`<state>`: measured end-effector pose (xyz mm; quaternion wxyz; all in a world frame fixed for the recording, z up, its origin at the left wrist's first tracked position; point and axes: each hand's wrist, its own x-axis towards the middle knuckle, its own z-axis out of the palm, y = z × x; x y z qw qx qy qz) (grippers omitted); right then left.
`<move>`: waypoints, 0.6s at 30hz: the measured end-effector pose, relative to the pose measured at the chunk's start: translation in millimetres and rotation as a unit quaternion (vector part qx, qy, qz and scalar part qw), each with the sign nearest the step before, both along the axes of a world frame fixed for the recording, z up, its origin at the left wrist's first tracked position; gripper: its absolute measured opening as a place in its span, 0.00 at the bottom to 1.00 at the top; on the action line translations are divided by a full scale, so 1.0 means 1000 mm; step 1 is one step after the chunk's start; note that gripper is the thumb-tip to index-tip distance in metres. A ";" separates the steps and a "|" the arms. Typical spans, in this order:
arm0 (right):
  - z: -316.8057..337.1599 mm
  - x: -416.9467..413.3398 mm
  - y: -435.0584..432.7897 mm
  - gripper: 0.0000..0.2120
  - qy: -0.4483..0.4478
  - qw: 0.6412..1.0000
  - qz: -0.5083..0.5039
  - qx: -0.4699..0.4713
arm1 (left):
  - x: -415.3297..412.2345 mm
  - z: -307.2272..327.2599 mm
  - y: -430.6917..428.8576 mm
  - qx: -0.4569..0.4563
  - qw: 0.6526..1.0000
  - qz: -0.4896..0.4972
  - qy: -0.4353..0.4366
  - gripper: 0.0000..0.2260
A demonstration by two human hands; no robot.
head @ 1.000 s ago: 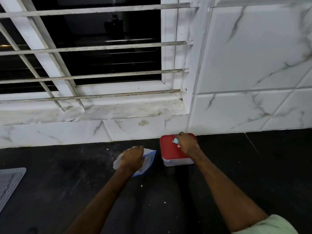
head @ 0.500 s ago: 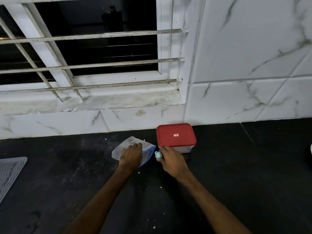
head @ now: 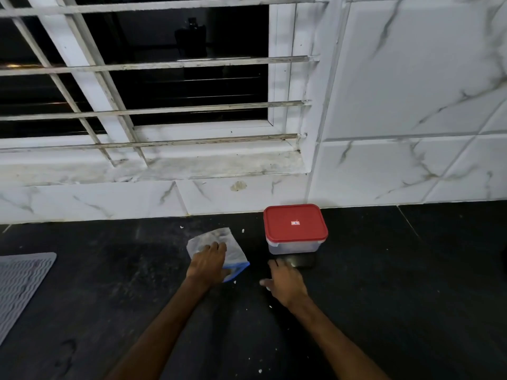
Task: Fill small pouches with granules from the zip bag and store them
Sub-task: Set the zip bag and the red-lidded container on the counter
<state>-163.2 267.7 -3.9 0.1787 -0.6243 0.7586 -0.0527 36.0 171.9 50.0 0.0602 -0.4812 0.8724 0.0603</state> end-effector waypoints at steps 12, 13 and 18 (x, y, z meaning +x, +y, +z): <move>0.043 -0.048 -0.066 0.37 0.076 0.996 -0.025 -0.035 | -0.066 0.014 -0.013 0.072 0.989 0.014 0.129 0.19; 0.042 -0.046 -0.066 0.36 0.082 0.996 -0.019 -0.032 | -0.070 0.011 -0.014 0.091 0.987 0.020 0.133 0.19; 0.040 -0.030 -0.061 0.31 0.178 0.983 0.037 -0.017 | -0.085 -0.004 -0.014 0.192 0.962 0.065 0.183 0.16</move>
